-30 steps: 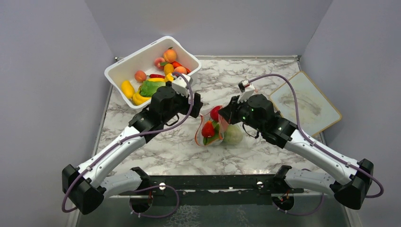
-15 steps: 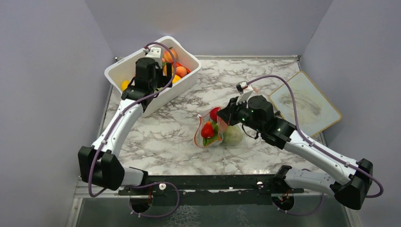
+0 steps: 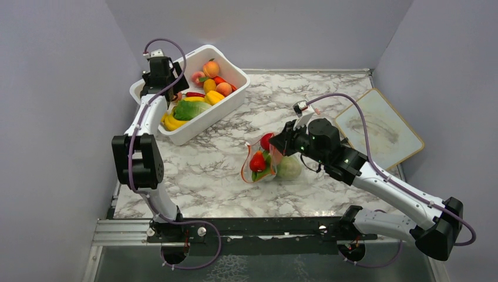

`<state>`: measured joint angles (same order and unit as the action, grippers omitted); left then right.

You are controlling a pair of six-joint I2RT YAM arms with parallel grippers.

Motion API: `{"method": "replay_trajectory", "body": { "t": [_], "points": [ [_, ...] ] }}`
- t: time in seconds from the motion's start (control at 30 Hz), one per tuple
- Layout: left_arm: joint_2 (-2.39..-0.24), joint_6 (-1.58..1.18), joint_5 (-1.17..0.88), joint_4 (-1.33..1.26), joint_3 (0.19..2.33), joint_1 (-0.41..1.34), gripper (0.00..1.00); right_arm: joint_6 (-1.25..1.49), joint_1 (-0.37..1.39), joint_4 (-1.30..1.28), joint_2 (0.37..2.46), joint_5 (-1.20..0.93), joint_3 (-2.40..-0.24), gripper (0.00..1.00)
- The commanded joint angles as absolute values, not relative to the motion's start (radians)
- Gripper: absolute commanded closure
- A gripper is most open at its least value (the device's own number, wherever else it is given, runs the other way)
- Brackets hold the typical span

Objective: Place the food in the zip-top bag and seal the zipper
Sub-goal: Place the fake fruit in the zipper food storage bag, then pick up the fake fruit from the bin.

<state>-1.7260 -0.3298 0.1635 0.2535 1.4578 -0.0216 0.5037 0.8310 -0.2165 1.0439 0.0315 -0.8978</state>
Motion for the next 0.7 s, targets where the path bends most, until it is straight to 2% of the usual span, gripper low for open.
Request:
{"method": "replay_trajectory", "body": {
  "t": [0.0, 0.23, 0.67],
  "points": [
    [-1.852, -0.464, 0.173, 0.261, 1.591, -0.055, 0.11, 0.512, 0.832, -0.176, 1.015, 0.024, -0.903, 0.99],
    [-1.98, -0.491, 0.21, 0.292, 1.707, -0.077, 0.15, 0.519, 0.833, -0.183, 1.017, 0.023, -0.906, 0.99],
    [-2.068, -0.56, 0.265, 0.291, 1.714, -0.076, 0.21, 0.514, 0.833, -0.181, 1.02, 0.037, -0.904, 0.99]
  ]
}}
